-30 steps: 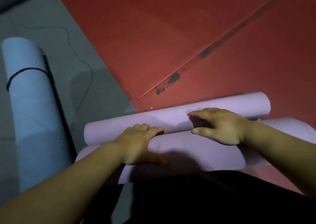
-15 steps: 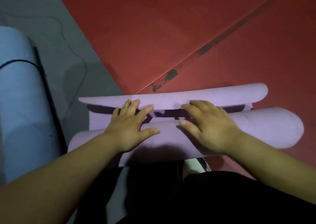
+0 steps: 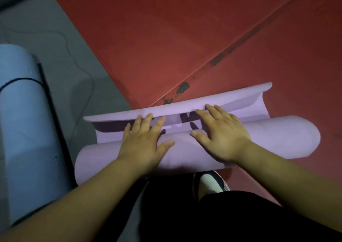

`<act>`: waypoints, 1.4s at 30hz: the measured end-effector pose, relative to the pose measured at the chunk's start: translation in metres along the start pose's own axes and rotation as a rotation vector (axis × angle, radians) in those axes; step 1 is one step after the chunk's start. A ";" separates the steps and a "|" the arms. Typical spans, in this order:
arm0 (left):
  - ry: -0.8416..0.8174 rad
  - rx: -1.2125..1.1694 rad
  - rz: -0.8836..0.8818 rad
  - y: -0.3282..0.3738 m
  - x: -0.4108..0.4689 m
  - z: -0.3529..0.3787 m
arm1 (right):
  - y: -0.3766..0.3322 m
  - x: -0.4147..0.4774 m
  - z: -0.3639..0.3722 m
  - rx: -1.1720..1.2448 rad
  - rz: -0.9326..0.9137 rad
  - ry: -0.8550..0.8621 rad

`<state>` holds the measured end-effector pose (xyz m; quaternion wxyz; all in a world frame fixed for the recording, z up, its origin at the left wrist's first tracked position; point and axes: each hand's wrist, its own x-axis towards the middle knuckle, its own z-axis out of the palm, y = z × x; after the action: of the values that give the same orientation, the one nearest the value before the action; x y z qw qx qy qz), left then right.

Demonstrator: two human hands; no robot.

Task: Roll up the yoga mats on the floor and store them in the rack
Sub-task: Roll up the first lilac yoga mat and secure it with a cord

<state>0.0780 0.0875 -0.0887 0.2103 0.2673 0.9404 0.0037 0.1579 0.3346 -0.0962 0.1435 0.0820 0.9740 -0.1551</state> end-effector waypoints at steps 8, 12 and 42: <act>0.000 0.106 0.037 0.011 -0.008 0.006 | 0.002 0.007 -0.001 0.038 -0.002 -0.005; -0.039 0.105 0.017 0.007 0.002 0.001 | 0.002 0.020 -0.009 0.067 -0.015 -0.004; 0.056 0.096 -0.017 0.007 0.004 0.005 | 0.031 0.048 -0.019 -0.032 -0.004 0.255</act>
<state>0.0806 0.0952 -0.0936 0.1710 0.2687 0.9472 -0.0358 0.1139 0.3755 -0.1019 0.0195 0.0966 0.9869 -0.1280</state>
